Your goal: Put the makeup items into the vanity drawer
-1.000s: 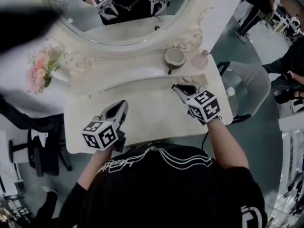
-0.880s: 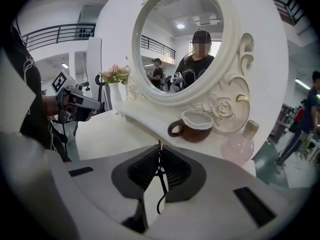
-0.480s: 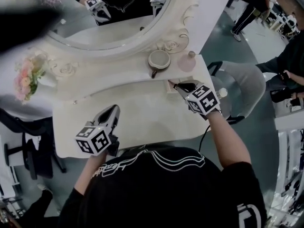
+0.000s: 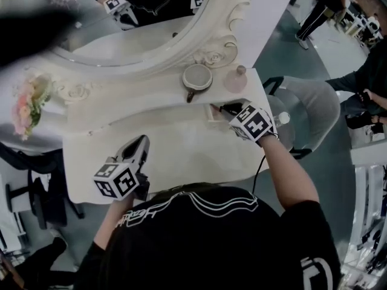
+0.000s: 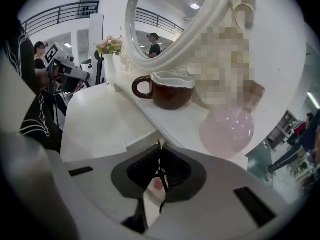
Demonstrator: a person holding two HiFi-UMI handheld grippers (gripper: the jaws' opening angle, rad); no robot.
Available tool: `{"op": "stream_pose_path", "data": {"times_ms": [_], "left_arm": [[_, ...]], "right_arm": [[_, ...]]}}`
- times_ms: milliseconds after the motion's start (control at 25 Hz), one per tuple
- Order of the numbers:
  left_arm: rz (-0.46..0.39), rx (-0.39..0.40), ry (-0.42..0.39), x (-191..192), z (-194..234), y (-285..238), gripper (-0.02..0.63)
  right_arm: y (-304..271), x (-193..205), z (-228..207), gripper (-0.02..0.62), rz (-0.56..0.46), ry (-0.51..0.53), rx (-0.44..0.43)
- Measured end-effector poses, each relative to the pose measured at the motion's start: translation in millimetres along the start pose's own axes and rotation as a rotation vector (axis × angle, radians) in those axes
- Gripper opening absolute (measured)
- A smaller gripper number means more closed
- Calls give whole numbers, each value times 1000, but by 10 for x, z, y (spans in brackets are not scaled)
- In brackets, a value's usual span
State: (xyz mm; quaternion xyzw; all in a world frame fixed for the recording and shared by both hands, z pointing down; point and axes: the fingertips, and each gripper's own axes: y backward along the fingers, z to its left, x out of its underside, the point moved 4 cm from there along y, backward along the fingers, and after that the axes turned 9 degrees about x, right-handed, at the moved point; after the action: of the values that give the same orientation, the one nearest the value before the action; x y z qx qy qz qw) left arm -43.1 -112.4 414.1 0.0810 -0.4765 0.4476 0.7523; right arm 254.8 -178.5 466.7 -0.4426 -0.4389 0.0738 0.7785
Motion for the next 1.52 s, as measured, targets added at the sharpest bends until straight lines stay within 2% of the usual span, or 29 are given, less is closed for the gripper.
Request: {"op": "stream_pose_path", "data": {"times_ms": [400, 480, 720, 960, 1200, 1280, 1400, 1520], "left_arm": [[5, 9, 15, 27, 110, -54, 28], [9, 10, 20, 37, 135, -49, 28], [20, 26, 21, 33, 160, 23, 28], [31, 65, 10, -25, 109, 154, 28], [36, 131, -8, -144, -21, 303, 28], [34, 157, -17, -166, -73, 337, 28], [38, 193, -28, -139, -144, 370, 28], [53, 243, -16, -33, -232, 381, 28]], "right_arm": [[-98, 11, 71, 53, 44, 120, -5], [-97, -2, 81, 115, 43, 109, -15], [74, -65, 75, 206, -3, 43, 5], [447, -165, 170, 224, -109, -131, 45], [869, -425, 646, 213, -300, -351, -28], [967, -514, 820, 180, -354, -416, -53], [1042, -594, 1113, 92, -420, -548, -118], [1106, -581, 1380, 57, -466, -603, -160]]}}
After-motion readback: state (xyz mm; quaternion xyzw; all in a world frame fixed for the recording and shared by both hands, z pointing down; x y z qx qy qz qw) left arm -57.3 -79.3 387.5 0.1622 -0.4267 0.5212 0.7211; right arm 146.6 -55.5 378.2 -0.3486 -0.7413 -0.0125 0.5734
